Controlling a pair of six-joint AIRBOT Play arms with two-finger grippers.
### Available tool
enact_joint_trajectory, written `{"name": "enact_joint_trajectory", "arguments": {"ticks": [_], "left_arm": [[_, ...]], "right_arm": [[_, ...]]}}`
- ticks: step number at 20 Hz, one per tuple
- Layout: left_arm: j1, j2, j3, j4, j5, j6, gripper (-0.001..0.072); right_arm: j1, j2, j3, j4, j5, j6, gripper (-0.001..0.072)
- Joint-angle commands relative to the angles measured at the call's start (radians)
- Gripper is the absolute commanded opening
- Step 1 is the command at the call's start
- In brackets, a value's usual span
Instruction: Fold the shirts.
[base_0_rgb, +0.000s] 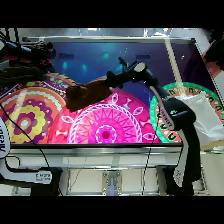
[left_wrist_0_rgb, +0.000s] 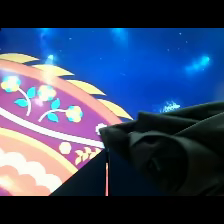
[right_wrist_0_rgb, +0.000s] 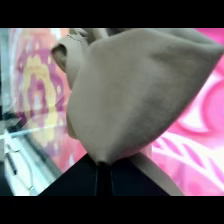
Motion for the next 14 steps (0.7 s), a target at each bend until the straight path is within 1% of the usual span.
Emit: {"name": "enact_joint_trajectory", "arguments": {"ticks": [1, 3, 5, 8, 11, 13, 14], "left_arm": [[0.001, 0.0, 0.0, -0.009, -0.003, 0.001, 0.0011], [0.001, 0.0, 0.0, -0.027, -0.003, 0.0, 0.0011], [-0.001, 0.0, 0.0, -0.033, -0.003, 0.0, 0.0011], [-0.001, 0.0, 0.0, -0.033, -0.003, 0.0, 0.0011], [-0.001, 0.0, 0.0, -0.033, -0.003, -0.007, 0.0011], [-0.001, 0.0, 0.0, -0.033, -0.003, -0.033, 0.001], [-0.001, 0.0, 0.0, -0.034, -0.003, -0.034, 0.0011]], "right_arm": [[-0.169, 0.187, 0.01, -0.243, 0.138, 0.056, 0.0012], [-0.296, 0.295, 0.009, -0.341, 0.228, 0.071, 0.0012], [-0.429, 0.377, 0.009, -0.407, 0.3, 0.07, 0.0011], [-0.626, 0.466, 0.009, -0.507, 0.39, 0.065, 0.0011], [-0.832, 0.553, -0.009, -0.532, 0.467, 0.013, 0.0011], [-0.949, 0.609, -0.062, -0.54, 0.547, -0.037, 0.0012], [-1.009, 0.643, -0.11, -0.533, 0.551, -0.036, 0.0012]]}}
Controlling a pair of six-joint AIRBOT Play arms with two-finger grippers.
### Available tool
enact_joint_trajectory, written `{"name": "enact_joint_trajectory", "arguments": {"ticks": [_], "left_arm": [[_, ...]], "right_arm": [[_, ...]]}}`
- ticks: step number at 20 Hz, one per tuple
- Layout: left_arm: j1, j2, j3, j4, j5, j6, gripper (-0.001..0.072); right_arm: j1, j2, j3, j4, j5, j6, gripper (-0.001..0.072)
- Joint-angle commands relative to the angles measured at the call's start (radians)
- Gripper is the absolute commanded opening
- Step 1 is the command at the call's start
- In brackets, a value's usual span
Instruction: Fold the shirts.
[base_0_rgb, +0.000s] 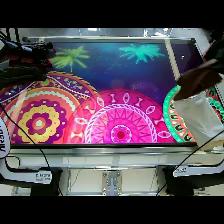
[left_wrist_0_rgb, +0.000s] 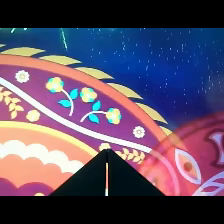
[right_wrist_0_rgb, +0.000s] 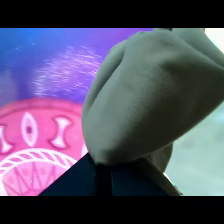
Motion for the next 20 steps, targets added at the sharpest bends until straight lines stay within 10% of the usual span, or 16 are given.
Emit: {"name": "enact_joint_trajectory", "arguments": {"ticks": [1, 12, 13, 16, 20], "left_arm": [[0.0, 0.0, 0.0, -0.001, 0.0, -0.021, 0.0011], [0.0, 0.0, 0.0, -0.027, -0.004, -0.032, 0.0011], [0.0, -0.001, 0.0, -0.027, -0.003, -0.032, 0.001], [0.0, 0.0, 0.0, -0.026, -0.003, -0.032, 0.001], [0.0, -0.001, 0.0, -0.027, -0.003, -0.032, 0.001]], "right_arm": [[-0.219, 0.119, -0.124, -0.03, 0.085, -0.045, 0.0012], [-0.531, 0.471, -1.057, -0.237, -0.212, -0.153, 0.0014], [-0.531, 0.473, -1.072, -0.235, -0.219, -0.153, 0.0048], [-0.531, 0.5, -0.982, -0.169, -0.161, -0.144, 0.0518], [-0.529, 0.595, -0.692, 0.112, -0.207, -0.068, 0.0513]]}}
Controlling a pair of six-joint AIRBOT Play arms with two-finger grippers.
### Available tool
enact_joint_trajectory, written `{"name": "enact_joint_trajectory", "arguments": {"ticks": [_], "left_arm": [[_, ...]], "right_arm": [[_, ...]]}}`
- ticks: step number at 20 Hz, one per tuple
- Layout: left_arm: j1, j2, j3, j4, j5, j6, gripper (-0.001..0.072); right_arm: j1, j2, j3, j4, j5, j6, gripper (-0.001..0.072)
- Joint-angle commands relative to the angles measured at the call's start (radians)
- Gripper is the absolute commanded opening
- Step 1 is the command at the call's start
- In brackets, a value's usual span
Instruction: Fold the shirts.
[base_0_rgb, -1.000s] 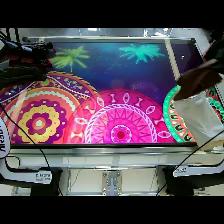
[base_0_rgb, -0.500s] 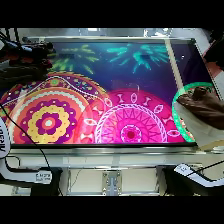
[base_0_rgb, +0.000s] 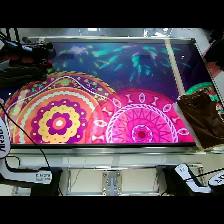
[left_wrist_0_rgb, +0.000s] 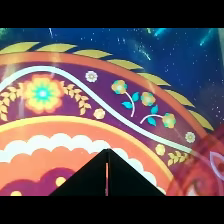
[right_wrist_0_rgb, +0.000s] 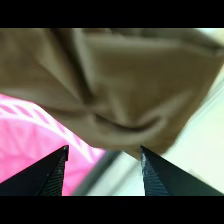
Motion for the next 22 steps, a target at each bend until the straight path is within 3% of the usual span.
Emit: {"name": "enact_joint_trajectory", "arguments": {"ticks": [1, 3, 4, 8, 11, 16, 22], "left_arm": [[0.0, -0.001, 0.0, -0.002, 0.0, 0.0, 0.001], [0.0, -0.001, 0.0, -0.002, 0.0, 0.0, 0.0011], [0.0, -0.001, 0.0, -0.002, -0.001, 0.0, 0.0011], [0.0, -0.001, 0.0, -0.002, -0.02, 0.0, 0.0011], [0.0, 0.0, 0.0, -0.006, -0.068, 0.0, 0.0011], [0.0, 0.0, 0.0, -0.036, -0.098, 0.0, 0.0011], [0.001, -0.001, 0.0, -0.036, -0.098, 0.0, 0.0011]], "right_arm": [[0.018, 0.08, 0.171, 0.336, -0.095, 0.035, 0.0512], [0.137, 0.097, 0.177, 0.549, -0.132, -0.094, 0.0512], [0.239, 0.089, 0.172, 0.575, -0.141, -0.129, 0.0511], [0.703, 0.01, 0.134, 0.426, -0.307, -0.188, 0.0511], [0.926, -0.089, 0.134, 0.319, -0.374, -0.186, 0.0511], [1.055, -0.221, 0.134, 0.316, -0.34, -0.182, 0.0512], [1.108, -0.23, 0.134, 0.333, -0.335, -0.175, 0.0512]]}}
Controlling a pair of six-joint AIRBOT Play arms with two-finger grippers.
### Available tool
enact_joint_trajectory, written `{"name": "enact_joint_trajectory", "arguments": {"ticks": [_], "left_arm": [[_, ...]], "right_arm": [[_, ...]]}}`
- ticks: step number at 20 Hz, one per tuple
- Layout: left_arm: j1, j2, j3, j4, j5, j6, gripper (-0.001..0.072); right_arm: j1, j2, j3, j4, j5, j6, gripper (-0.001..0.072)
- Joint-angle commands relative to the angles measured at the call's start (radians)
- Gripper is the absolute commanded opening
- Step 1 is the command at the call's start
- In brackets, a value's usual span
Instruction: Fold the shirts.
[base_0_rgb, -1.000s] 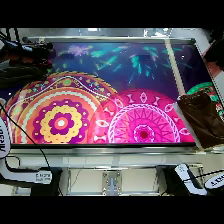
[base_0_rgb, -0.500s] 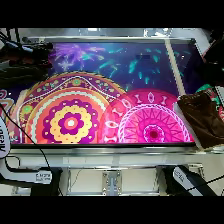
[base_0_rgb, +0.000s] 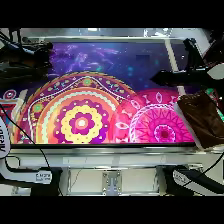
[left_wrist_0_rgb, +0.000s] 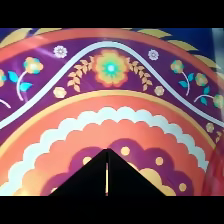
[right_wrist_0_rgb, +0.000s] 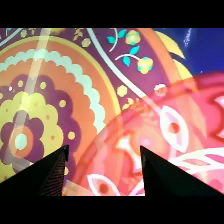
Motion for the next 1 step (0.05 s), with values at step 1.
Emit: {"name": "enact_joint_trajectory", "arguments": {"ticks": [1], "left_arm": [[0.001, -0.001, 0.0, 0.0, -0.003, 0.0, 0.0011]], "right_arm": [[0.039, -0.011, 0.0, 0.004, 0.003, 0.005, 0.0511]]}}
